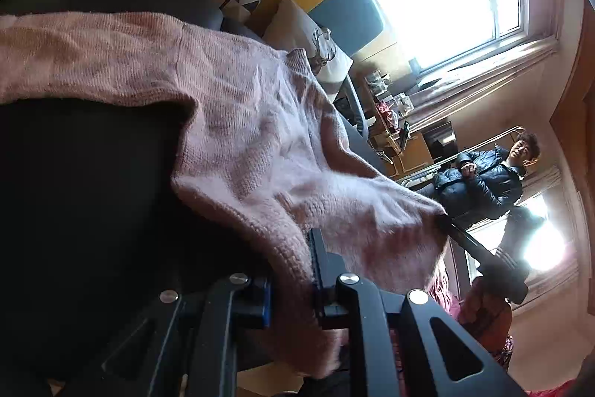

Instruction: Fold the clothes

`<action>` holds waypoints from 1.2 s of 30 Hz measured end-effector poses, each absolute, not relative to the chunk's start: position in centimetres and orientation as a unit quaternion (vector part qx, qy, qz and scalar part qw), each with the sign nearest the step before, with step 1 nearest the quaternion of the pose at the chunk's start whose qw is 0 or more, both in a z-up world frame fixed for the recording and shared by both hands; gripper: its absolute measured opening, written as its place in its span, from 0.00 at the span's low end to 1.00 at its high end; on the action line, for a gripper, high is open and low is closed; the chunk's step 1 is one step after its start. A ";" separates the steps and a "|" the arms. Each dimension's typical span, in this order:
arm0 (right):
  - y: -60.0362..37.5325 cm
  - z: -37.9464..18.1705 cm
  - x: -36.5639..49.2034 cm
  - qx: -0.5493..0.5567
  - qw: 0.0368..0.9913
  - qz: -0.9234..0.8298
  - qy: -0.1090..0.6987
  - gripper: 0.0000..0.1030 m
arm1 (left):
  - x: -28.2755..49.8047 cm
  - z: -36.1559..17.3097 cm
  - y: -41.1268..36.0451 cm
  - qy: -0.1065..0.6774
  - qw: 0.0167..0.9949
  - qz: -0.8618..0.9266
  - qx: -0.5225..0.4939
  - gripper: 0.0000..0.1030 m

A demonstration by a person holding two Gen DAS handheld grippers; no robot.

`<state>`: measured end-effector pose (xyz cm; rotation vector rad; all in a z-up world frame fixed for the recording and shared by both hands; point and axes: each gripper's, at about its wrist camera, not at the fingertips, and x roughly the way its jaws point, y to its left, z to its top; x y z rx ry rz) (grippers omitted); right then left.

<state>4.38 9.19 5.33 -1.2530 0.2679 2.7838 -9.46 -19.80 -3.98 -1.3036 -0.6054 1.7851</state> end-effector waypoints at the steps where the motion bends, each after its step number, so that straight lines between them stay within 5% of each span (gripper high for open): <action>1: 8.9 5.4 4.4 -0.409 0.037 0.908 0.080 0.05 | -9.7 -3.8 -20.0 -0.232 0.412 0.711 -0.521 0.14; 12: 8.7 -5.1 0.7 -0.505 0.059 0.857 0.090 0.04 | -8.0 -8.5 -18.7 -0.091 0.353 0.715 -0.597 0.14; 22: 8.7 -10.8 -5.8 -0.535 0.061 0.839 0.079 0.13 | -9.0 -4.1 -21.2 -0.096 0.332 0.765 -0.543 0.14; 30: 4.6 -11.7 -6.2 -0.497 0.071 0.865 -0.015 0.14 | -13.4 -0.1 -12.0 -0.051 0.318 0.820 -0.473 0.15; 36: 5.5 -11.4 -5.4 -0.495 0.046 0.868 0.014 0.14 | -17.3 -5.3 -2.0 0.024 0.268 0.801 -0.534 0.15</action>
